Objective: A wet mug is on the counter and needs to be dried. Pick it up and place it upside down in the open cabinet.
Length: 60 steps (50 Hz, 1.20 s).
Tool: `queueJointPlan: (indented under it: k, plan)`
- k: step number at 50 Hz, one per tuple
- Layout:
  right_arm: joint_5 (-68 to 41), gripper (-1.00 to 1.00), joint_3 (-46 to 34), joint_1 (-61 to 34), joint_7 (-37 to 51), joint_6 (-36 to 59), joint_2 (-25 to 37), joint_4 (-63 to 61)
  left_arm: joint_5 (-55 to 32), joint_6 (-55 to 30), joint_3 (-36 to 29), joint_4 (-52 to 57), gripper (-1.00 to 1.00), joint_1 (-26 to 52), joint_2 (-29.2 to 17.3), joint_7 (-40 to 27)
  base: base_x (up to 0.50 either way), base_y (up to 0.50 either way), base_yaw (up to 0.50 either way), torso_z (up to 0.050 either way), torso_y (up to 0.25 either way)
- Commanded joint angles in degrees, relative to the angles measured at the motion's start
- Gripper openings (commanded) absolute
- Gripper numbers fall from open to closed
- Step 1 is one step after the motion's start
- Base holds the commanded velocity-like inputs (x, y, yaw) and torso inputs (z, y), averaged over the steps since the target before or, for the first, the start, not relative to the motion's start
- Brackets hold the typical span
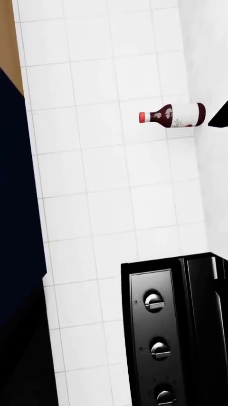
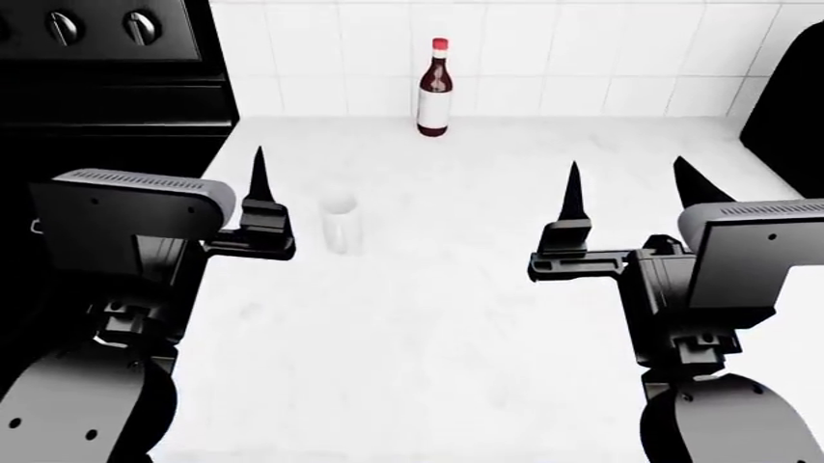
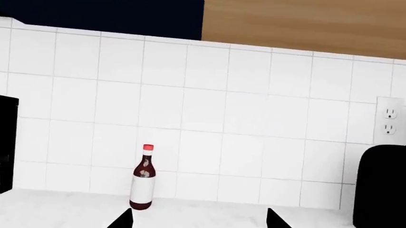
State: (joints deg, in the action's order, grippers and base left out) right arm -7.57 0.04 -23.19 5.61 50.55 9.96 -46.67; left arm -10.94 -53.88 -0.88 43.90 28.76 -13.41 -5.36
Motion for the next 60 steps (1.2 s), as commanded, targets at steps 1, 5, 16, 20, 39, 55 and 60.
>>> queueJointPlan:
  k: [1, 5, 16, 20, 39, 55, 60]
  plan:
    - [-0.6, 1.0, 0.0, 0.0, 0.4, 0.3, 0.2, -0.8, -0.4, -0.4, 0.0, 0.4, 1.0, 0.1, -0.4, -0.3, 0.16, 0.04, 0.0, 0.0, 0.0]
    - [-0.7, 1.0, 0.0, 0.2, 0.6, 0.1, 0.3, -0.7, -0.5, -0.5, -0.1, 0.4, 1.0, 0.2, -0.4, -0.4, 0.16, 0.04, 0.0, 0.0, 0.0]
    - [-1.1, 1.0, -0.2, 0.4, 1.0, -0.5, 0.4, -0.2, -0.7, -0.8, -0.4, 0.4, 1.0, 0.4, -0.7, -0.7, 0.16, 0.07, 0.0, 0.0, 0.0]
    - [-1.2, 1.0, -0.2, 0.4, 1.1, -0.5, 0.5, -0.1, -0.8, -1.0, -0.5, 0.4, 1.0, 0.6, -0.7, -0.8, 0.16, 0.11, 0.0, 0.0, 0.0]
    - [-1.9, 1.0, -0.5, -0.1, 1.8, -0.1, 1.0, -0.2, -1.2, -1.3, -0.9, 0.2, 1.0, 1.2, -1.1, -1.2, 0.16, 0.17, 0.0, 0.0, 0.001]
    - [-8.8, 1.0, 1.9, -11.0, 0.5, 23.5, 0.8, -9.3, -1.6, -1.2, -0.8, 0.1, 1.0, 1.4, -1.5, -1.5, 0.04, 0.03, 0.0, 0.0, 0.0]
    - [-31.3, 1.0, 10.1, -23.9, 14.2, 39.4, 3.6, -11.0, -1.6, 0.4, -0.8, -0.8, 1.0, 0.3, -1.5, -1.5, 0.0, 0.0, 0.0, 0.0, 0.0]
